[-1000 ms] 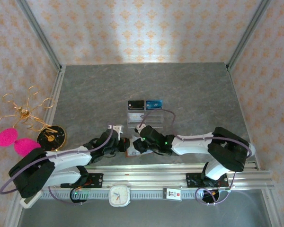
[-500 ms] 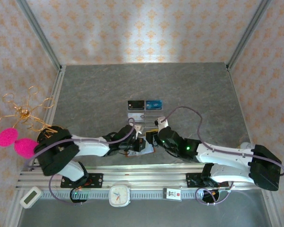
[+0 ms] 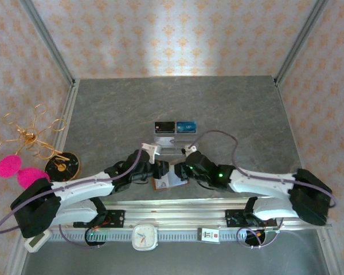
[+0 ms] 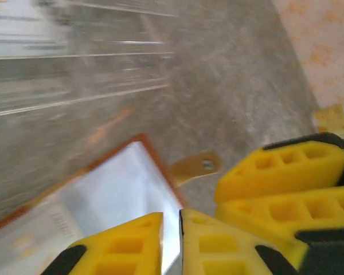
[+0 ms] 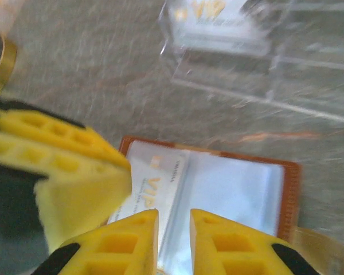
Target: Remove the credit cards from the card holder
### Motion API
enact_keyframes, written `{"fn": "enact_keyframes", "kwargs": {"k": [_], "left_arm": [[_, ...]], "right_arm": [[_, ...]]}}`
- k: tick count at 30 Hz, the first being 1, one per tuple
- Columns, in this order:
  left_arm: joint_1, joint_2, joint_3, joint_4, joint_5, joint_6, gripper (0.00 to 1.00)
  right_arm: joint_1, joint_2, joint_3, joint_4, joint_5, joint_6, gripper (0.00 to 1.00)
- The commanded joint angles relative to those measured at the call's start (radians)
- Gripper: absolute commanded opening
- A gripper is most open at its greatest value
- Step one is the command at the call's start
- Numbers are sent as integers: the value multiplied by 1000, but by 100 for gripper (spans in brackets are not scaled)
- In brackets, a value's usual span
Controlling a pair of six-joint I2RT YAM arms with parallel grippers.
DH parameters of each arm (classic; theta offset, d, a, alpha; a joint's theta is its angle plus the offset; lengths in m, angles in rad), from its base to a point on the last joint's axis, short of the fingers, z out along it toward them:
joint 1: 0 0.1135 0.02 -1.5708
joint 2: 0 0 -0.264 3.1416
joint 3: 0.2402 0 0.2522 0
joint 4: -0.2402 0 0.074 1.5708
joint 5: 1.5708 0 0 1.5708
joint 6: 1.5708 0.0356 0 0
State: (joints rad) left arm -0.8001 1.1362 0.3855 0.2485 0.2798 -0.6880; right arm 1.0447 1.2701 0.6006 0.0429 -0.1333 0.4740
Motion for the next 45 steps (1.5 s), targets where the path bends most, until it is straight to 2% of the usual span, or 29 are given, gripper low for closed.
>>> {"fn": "enact_keyframes", "kwargs": {"k": [1, 5, 9, 18, 23, 33, 37, 38, 43, 45], "left_arm": [[32, -10, -91, -69, -20, -18, 11], [39, 2, -122, -38, -31, -21, 0], [42, 19, -132, -47, -43, -9, 0], [44, 54, -152, -46, -55, -1, 0], [44, 75, -158, -49, -56, 4, 0], [48, 118, -161, -39, -59, 24, 0], [49, 139, -160, -32, -50, 30, 0], [50, 141, -159, -29, -50, 29, 0], [49, 140, -159, -27, -49, 31, 0], [51, 141, -160, -28, -49, 31, 0]], "right_arm": [[-5, 121, 73, 24, -231, -30, 18], [-22, 218, 102, 68, -320, 1, 16], [-51, 278, 103, 103, -386, 44, 15], [-71, 363, 136, 19, -280, 96, 16], [-76, 363, 139, -19, -231, 122, 20], [-75, 358, 153, -72, -192, 129, 20], [-76, 394, 159, -62, -239, 122, 19], [-77, 401, 159, -58, -246, 122, 18], [-77, 379, 144, -43, -236, 123, 0], [-78, 354, 133, -39, -220, 130, 0]]}}
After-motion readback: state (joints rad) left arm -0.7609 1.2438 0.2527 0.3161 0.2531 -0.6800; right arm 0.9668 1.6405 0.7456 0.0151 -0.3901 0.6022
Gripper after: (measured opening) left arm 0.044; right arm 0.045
